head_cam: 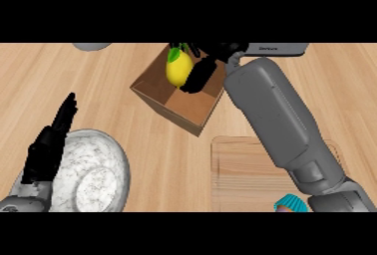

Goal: Pick the lemon from the cutting board and place it in the cardboard box

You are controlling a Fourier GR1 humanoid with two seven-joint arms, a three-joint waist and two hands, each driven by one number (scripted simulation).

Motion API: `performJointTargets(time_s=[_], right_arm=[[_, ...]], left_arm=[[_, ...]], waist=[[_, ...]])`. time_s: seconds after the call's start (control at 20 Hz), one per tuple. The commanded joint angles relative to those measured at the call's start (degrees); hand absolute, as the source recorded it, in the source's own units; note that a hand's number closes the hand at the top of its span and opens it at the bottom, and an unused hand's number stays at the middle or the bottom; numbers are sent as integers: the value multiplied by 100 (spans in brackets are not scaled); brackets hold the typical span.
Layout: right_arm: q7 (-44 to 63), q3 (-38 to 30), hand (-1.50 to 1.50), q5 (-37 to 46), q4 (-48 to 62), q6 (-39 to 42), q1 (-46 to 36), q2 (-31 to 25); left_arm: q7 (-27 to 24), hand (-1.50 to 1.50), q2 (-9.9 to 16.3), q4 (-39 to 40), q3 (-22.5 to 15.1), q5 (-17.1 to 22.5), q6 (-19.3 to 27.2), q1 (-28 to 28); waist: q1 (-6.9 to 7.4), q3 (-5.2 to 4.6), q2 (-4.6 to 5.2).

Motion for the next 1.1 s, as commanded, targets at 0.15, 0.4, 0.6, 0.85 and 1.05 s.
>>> performJointTargets(time_s=[0.15,0.4,0.6,0.85,1.05], right_arm=[[329,106,-150,-181,1300,-572,-440,357],[-29,447,-150,-508,1979,-986,-606,363],[-349,475,-150,-1327,1934,-1663,-292,365],[-632,-491,-150,-1948,2143,-2380,-516,366],[-1154,-1204,-150,-2545,2216,-2223,-439,322]], left_arm=[[-176,0,-69,383,61,141,-270,108],[-76,0,-319,453,-121,-27,-124,31],[-274,0,-284,387,-109,26,-241,196],[50,0,-135,203,-12,143,-365,127],[-6,0,-374,283,-153,-152,-25,122]], waist=[[50,-89,40],[116,-89,62],[195,-89,66],[160,-84,78],[16,-80,79]])
